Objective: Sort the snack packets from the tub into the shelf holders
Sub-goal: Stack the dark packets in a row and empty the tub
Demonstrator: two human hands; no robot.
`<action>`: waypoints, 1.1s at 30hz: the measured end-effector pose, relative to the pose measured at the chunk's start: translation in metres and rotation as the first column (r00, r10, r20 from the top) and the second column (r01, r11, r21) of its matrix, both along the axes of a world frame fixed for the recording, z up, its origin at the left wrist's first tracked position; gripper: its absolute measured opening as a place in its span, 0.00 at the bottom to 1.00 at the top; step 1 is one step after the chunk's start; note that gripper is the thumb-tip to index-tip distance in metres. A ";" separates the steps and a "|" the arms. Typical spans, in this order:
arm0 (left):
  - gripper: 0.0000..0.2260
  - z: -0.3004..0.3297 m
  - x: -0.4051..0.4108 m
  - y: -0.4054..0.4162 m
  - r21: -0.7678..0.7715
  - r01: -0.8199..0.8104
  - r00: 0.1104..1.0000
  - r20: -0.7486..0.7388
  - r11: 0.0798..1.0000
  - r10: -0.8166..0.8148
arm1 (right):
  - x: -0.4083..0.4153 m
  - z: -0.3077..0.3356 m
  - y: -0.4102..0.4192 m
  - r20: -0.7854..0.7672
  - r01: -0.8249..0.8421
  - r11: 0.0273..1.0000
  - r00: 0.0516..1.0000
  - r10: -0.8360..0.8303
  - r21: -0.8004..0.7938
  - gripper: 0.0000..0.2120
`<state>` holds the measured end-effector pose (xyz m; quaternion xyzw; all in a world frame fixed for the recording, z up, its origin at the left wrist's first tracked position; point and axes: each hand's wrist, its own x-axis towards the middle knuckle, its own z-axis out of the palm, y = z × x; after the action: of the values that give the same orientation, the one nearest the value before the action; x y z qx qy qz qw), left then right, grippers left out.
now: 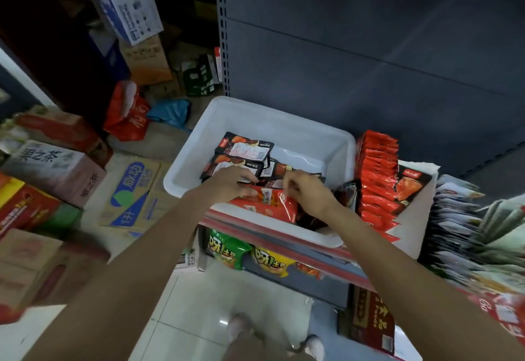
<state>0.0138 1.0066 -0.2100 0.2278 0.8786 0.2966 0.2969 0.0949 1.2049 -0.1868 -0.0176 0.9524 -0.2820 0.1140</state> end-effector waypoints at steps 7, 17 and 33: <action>0.08 0.017 0.005 0.010 0.215 -0.031 0.996 -0.073 0.976 0.047 | 0.011 0.020 0.014 -0.042 0.058 0.979 0.997 -0.068 -0.198 0.09; 0.08 0.052 0.011 0.054 0.590 -0.286 0.948 0.057 0.755 0.314 | 0.002 0.056 0.041 0.215 0.490 0.491 0.830 -0.514 -0.720 0.15; 0.23 0.079 0.016 0.240 0.276 -0.001 0.999 -0.037 0.961 0.012 | 0.036 0.109 0.171 -0.512 0.473 0.746 0.543 -0.666 -0.468 0.05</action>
<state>0.0302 1.2468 -0.1314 0.2698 0.8349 0.4128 0.2443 0.1312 1.3762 -0.0781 0.1837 0.8325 -0.4079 -0.3269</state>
